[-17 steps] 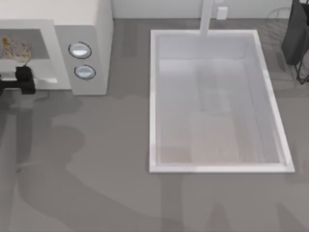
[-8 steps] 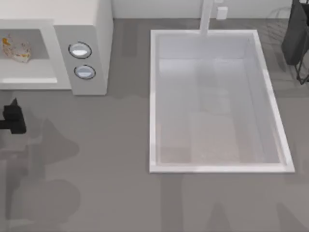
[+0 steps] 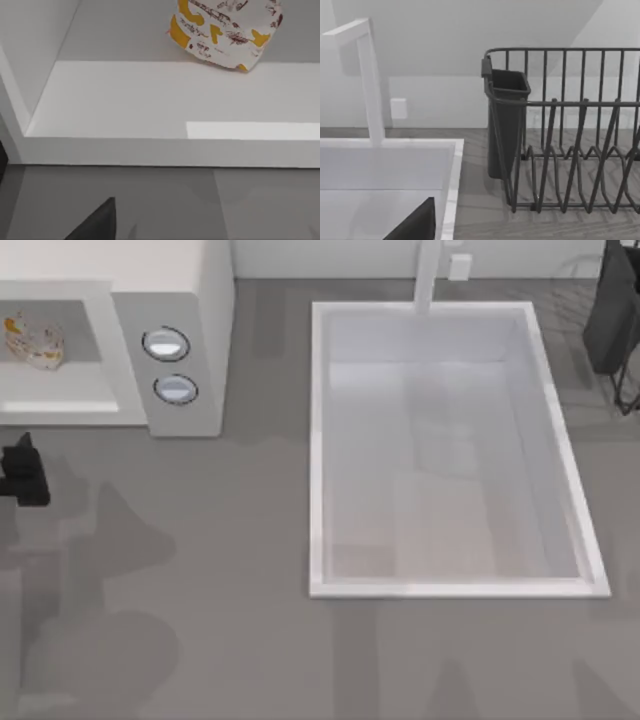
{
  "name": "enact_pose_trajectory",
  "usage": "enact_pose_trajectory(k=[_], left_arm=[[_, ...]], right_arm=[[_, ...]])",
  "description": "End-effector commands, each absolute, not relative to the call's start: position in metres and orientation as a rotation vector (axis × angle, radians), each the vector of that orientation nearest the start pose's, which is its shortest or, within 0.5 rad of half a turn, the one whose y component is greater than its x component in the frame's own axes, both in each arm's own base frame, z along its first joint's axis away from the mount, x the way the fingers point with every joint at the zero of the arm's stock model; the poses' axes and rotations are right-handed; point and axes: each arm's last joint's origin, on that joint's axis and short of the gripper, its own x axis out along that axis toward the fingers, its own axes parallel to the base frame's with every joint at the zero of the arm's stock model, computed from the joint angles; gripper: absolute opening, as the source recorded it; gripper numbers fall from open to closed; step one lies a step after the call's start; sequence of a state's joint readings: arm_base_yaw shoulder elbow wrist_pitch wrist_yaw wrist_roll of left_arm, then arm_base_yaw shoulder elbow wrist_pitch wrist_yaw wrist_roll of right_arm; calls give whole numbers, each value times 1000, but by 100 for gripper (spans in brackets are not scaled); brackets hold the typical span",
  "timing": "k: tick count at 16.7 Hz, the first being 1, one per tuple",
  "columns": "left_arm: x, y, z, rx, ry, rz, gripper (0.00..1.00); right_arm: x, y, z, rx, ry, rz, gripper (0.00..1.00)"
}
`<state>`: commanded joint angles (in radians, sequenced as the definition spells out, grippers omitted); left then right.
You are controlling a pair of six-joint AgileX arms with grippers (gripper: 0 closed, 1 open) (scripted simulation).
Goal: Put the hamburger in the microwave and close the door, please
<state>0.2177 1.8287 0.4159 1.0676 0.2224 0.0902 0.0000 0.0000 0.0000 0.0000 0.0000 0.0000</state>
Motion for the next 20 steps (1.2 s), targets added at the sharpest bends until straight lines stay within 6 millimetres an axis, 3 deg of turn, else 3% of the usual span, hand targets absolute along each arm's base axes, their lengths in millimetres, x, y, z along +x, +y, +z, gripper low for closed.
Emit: enact_pose_trajectory(k=[10, 17, 20], left_arm=[[274, 54, 171, -2, 351, -5, 100], [272, 53, 176, -1, 345, -5, 100], [258, 47, 186, 5, 319, -5, 100]], right_arm=[[106, -1, 160, 0, 0, 0, 100], [106, -1, 160, 0, 0, 0, 100], [106, -1, 160, 0, 0, 0, 100]])
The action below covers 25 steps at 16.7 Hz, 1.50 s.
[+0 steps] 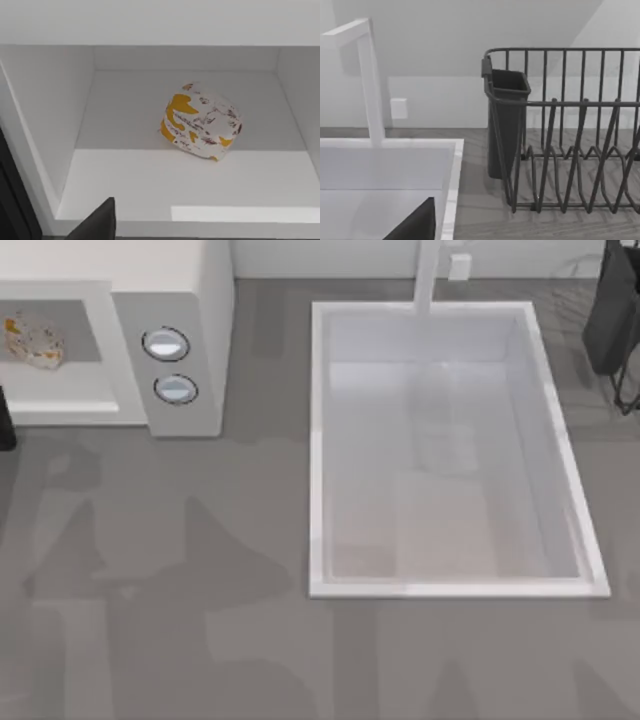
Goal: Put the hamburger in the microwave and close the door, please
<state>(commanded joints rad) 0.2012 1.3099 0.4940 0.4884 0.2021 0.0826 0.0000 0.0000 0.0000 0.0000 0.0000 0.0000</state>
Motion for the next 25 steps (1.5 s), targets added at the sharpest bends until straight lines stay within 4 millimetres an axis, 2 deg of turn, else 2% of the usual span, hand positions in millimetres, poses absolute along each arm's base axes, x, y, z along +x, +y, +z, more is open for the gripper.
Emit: enact_pose_trajectory(k=[3, 7, 10, 13, 16, 19, 25], left_arm=[[232, 36, 199, 12, 270, -4, 100], [185, 20, 209, 20, 187, -2, 100], [152, 10, 203, 19, 124, -1, 100], [127, 4, 189, 14, 69, 0, 100], [113, 1, 174, 7, 27, 0, 100], [107, -1, 163, 1, 4, 0, 100], [106, -1, 160, 0, 0, 0, 100]], right_arm=[[106, -1, 160, 0, 0, 0, 100], [106, -1, 160, 0, 0, 0, 100], [106, -1, 160, 0, 0, 0, 100], [106, -1, 160, 0, 0, 0, 100], [106, -1, 160, 0, 0, 0, 100], [106, -1, 160, 0, 0, 0, 100], [106, -1, 160, 0, 0, 0, 100]])
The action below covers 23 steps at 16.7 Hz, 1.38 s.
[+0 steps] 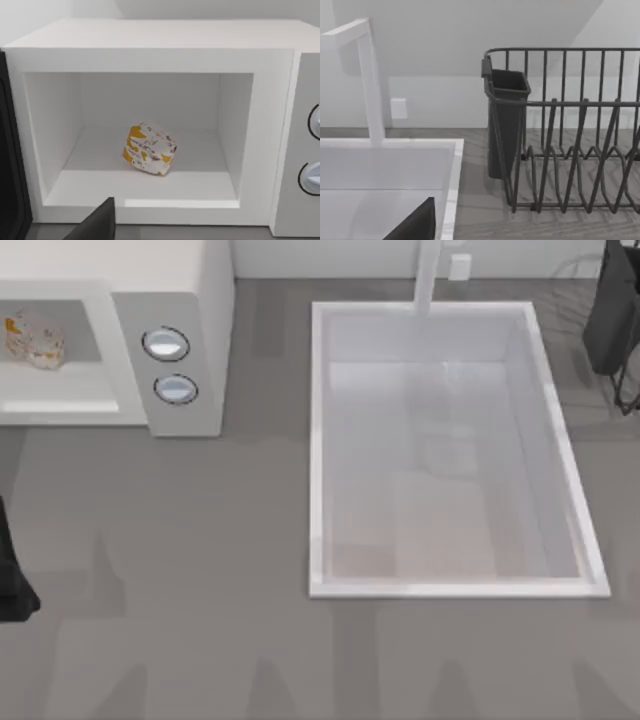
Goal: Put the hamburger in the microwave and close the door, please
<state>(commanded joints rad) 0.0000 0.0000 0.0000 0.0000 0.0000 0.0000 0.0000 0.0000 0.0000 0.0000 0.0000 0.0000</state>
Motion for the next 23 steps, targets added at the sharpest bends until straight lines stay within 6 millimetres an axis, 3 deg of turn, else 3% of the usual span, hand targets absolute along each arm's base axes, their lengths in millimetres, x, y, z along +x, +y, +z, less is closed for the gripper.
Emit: enact_pose_trajectory(k=[13, 23], left_arm=[[106, -1, 160, 0, 0, 0, 2], [106, -1, 160, 0, 0, 0, 0]], right_arm=[[106, -1, 160, 0, 0, 0, 100], [106, -1, 160, 0, 0, 0, 100]])
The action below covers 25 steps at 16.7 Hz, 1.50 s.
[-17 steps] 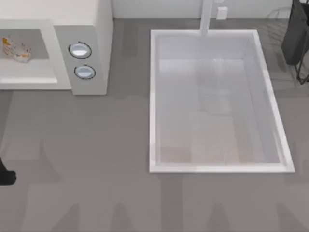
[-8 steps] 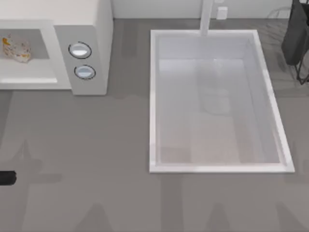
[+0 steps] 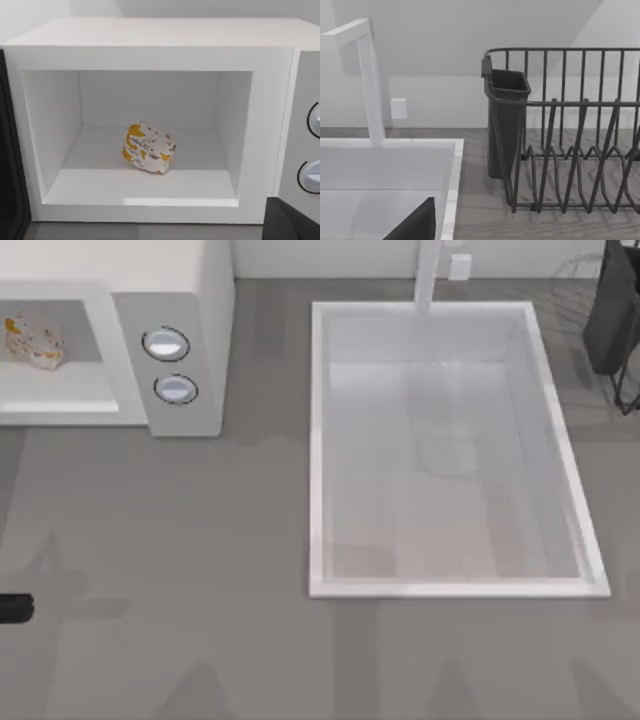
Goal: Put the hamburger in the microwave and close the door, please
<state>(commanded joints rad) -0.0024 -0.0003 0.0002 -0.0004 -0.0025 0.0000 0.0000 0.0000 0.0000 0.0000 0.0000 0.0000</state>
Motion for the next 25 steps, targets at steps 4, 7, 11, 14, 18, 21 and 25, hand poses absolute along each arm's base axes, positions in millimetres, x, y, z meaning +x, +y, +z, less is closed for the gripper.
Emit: enact_pose_trajectory(k=[4, 7, 11, 14, 18, 21, 25], left_arm=[[104, -9, 159, 0, -1, -1, 0], [101, -19, 158, 0, 0, -4, 0], [96, -28, 157, 0, 0, -2, 0], [95, -29, 157, 0, 0, 0, 0], [95, -29, 157, 0, 1, 0, 0], [97, -25, 163, 46, 39, 9, 0], [107, -13, 192, 171, 169, 31, 0]], right_arm=[[106, -1, 160, 0, 0, 0, 100], [106, -1, 160, 0, 0, 0, 100], [106, -1, 160, 0, 0, 0, 100], [106, -1, 160, 0, 0, 0, 100], [106, -1, 160, 0, 0, 0, 100], [106, -1, 160, 0, 0, 0, 100], [106, -1, 160, 0, 0, 0, 100]])
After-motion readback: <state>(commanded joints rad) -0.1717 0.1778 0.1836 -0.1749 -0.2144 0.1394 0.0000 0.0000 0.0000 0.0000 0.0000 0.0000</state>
